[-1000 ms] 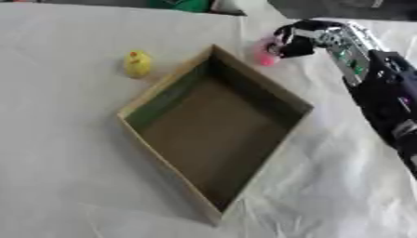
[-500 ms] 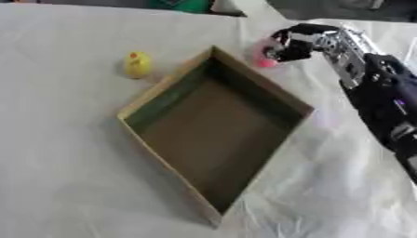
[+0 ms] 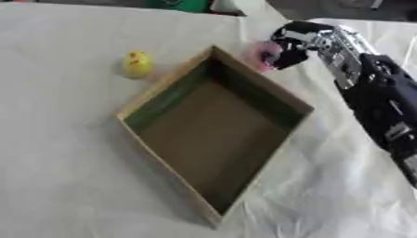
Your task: Pick up objects on the table and place them in the box.
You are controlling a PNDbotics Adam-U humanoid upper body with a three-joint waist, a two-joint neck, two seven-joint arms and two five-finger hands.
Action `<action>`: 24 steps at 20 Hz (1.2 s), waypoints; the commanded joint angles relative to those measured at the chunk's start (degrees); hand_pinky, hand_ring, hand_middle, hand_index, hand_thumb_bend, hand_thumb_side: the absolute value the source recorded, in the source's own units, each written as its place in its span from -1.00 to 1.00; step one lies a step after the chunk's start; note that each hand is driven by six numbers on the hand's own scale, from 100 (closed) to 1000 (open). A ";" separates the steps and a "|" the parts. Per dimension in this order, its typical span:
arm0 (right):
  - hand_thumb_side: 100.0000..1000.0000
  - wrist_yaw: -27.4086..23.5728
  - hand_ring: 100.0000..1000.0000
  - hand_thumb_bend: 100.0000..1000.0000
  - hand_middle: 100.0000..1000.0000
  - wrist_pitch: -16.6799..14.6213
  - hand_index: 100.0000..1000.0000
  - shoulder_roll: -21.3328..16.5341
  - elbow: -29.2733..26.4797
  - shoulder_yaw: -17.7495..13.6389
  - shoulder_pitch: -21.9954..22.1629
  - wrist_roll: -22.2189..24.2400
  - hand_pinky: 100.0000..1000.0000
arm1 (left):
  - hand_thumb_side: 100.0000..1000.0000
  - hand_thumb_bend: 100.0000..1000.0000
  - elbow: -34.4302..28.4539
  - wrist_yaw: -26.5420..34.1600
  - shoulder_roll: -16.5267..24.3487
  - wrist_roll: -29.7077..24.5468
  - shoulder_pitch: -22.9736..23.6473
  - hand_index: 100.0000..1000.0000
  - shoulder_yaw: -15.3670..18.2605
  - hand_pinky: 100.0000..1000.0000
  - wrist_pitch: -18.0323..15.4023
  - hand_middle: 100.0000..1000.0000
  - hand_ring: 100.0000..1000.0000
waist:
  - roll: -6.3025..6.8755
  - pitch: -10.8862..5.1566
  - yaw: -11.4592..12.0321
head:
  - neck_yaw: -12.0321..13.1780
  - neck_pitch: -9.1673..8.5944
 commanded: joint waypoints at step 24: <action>-0.54 -15.84 -0.01 -1.00 -0.45 8.58 -0.07 -3.72 -15.18 0.31 -0.43 -5.74 0.27 | 1.00 -1.00 -0.98 0.31 0.78 -0.49 -0.34 0.42 0.28 -0.22 -0.06 0.02 0.05 | 0.68 -2.44 -1.15 | 0.38 0.55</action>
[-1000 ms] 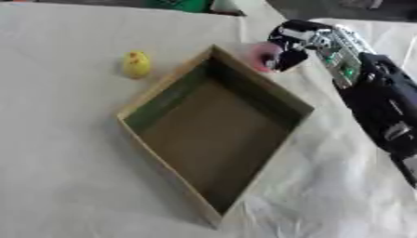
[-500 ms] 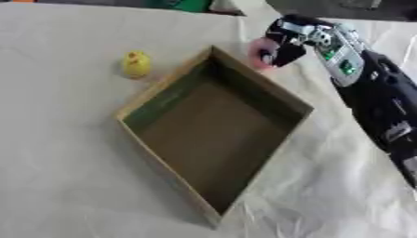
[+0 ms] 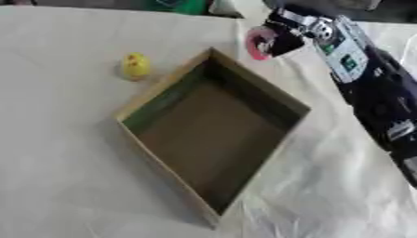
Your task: Pick up objects on the table and place them in the box.
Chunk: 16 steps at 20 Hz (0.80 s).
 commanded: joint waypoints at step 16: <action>-0.48 -10.09 -0.01 -1.00 -0.44 5.62 -0.08 -10.99 -38.80 4.81 6.11 0.99 0.21 | 1.00 -1.00 -0.98 0.61 1.34 -0.18 -0.50 0.42 0.26 -0.21 -0.12 0.03 0.05 | 0.03 -2.41 -0.98 | 0.41 1.34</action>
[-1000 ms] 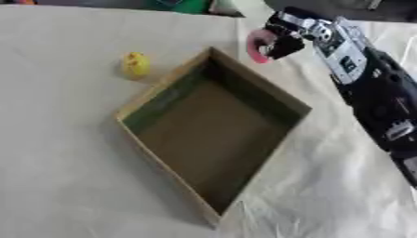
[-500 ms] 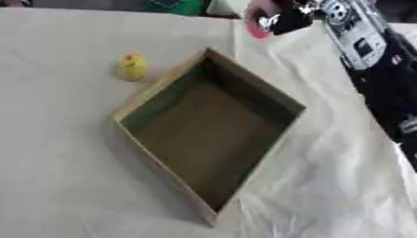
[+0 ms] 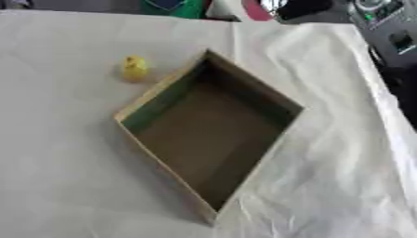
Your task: Pick up objects on the table and place them in the box.
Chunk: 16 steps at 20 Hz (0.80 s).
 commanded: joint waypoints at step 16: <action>-0.52 -3.67 -0.05 -1.00 -0.47 6.57 -0.10 -0.55 -14.36 2.50 7.54 1.96 0.22 | 1.00 -1.00 -0.98 0.06 0.57 -0.17 -0.55 0.42 0.36 -0.21 0.06 0.03 0.06 | 0.35 -0.68 -0.48 | -3.06 -0.26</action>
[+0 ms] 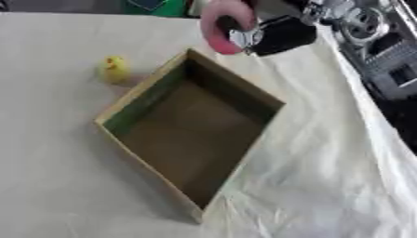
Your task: Pick up objects on the table and place them in the box.
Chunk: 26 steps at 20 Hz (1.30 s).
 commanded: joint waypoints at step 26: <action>-0.78 9.19 0.08 -1.00 -0.16 1.06 0.33 4.00 4.45 8.82 7.30 7.65 0.23 | 1.00 -1.00 -0.98 0.04 0.45 -0.46 -1.02 0.42 0.28 -0.21 0.18 0.03 0.06 | 0.18 -0.66 0.07 | 1.03 -0.68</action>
